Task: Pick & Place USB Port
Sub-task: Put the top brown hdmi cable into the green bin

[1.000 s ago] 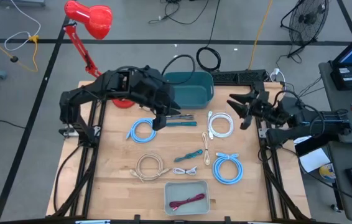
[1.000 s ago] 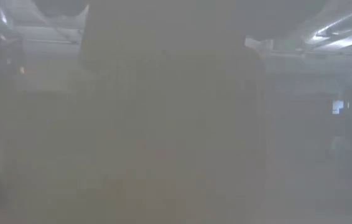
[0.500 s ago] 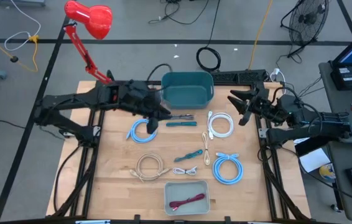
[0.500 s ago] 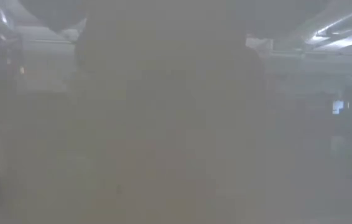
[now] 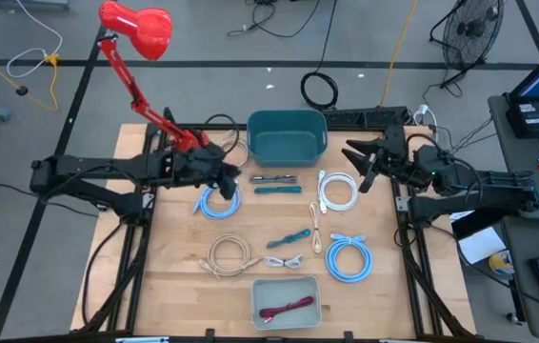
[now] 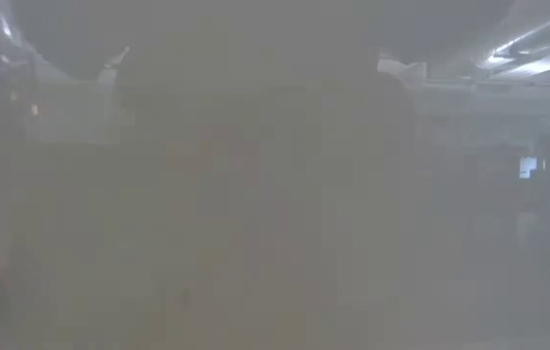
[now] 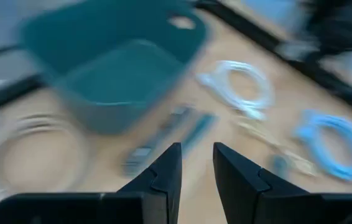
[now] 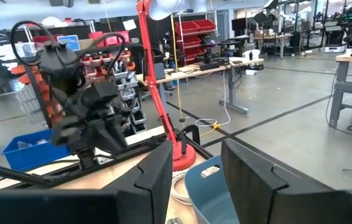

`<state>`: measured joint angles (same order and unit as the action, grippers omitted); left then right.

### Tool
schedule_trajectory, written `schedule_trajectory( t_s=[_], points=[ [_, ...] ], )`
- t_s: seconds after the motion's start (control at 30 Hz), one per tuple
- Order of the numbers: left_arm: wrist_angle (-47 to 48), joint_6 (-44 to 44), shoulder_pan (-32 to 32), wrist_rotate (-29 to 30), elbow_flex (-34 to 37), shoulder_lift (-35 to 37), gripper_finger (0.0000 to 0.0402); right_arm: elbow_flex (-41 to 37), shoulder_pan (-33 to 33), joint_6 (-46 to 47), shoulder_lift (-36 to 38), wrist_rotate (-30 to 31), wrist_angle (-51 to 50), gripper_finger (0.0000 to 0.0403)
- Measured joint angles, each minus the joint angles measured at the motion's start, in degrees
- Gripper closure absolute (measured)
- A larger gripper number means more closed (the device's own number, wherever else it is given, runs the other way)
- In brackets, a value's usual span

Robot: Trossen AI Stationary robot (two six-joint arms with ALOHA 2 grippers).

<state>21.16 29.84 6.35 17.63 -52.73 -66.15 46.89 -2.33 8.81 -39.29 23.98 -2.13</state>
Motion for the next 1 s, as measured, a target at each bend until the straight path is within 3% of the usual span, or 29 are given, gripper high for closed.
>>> schedule_trajectory(
  t_s=[0.13,0.2,0.33,0.73,1.0],
  points=[
    [5.5,3.8,2.2,8.7,0.1,-0.4,0.0309,0.0,0.0,1.5,-1.2,0.0,0.3,0.0273],
    [8.6,7.6,5.3,9.7,0.1,-1.2,0.0309,0.0,0.0,2.0,-1.7,-0.1,-0.1,0.0273],
    [12.4,12.5,13.6,2.3,0.1,-3.4,0.0309,0.0,0.0,2.4,-2.6,-0.1,0.2,0.0273],
    [7.8,-2.1,29.6,-14.6,0.1,-11.6,0.0306,0.0,0.0,2.5,-3.2,-0.1,0.2,0.0273],
    [7.8,-4.7,33.2,-15.9,0.1,-17.9,0.0239,0.0,0.0,2.5,-3.2,-0.1,0.2,0.0273]
  ],
)
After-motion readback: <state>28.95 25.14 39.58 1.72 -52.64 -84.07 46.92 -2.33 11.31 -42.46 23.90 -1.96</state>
